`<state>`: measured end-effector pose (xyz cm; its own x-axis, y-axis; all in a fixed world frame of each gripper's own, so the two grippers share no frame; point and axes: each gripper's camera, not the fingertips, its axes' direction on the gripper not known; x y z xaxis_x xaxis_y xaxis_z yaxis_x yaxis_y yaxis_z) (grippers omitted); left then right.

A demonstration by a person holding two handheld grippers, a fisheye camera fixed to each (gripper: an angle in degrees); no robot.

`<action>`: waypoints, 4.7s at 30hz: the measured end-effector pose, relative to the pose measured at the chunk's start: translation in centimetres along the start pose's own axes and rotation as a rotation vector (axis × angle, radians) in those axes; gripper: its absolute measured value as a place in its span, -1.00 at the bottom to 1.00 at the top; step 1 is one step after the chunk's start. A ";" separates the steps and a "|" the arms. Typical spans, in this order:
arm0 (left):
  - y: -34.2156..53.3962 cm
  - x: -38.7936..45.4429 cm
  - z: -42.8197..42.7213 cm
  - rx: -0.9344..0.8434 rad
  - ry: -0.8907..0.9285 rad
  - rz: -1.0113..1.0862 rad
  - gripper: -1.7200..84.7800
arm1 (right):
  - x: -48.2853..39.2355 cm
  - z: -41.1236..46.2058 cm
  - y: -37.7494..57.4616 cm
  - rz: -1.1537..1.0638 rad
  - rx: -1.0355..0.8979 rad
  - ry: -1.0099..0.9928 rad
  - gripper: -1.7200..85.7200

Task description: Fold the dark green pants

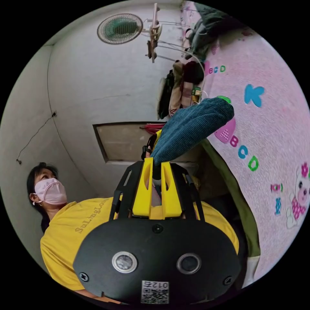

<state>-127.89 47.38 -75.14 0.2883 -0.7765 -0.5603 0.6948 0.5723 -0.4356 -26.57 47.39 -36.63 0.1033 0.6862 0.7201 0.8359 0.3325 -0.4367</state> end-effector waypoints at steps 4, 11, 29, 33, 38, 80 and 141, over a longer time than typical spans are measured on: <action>0.6 -0.3 -6.6 0.122 0.023 -0.020 -0.75 | -2.2 8.0 -6.0 -0.110 -0.113 0.034 -0.95; -5.9 1.9 -18.2 0.204 0.050 0.115 -0.75 | -5.5 23.6 -14.7 -0.289 -0.136 0.050 -0.96; -14.8 27.0 -34.8 0.143 -0.114 0.821 -0.76 | 0.4 40.1 -21.9 -0.446 -0.010 0.050 -0.84; -14.0 31.5 -36.7 0.040 -0.214 0.943 -0.76 | -2.0 42.4 -24.2 -0.611 -0.012 0.190 -0.75; -15.1 35.4 -38.6 -0.120 -0.295 1.076 -0.75 | -5.9 48.9 -27.4 -0.851 -0.086 0.323 -0.67; -68.2 35.1 -28.3 -0.661 -0.095 0.915 -0.72 | 18.0 59.5 -52.9 0.012 0.527 -0.009 -0.89; -61.4 23.5 -54.3 -0.157 0.226 0.516 -0.90 | 27.0 49.1 -60.9 0.162 0.402 -0.371 -0.67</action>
<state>-199.57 8.29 -99.79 0.4038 -0.3211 -0.8567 0.3905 0.9073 -0.1560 -101.17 77.37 -17.05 -0.0437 0.9062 0.4206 0.5467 0.3740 -0.7491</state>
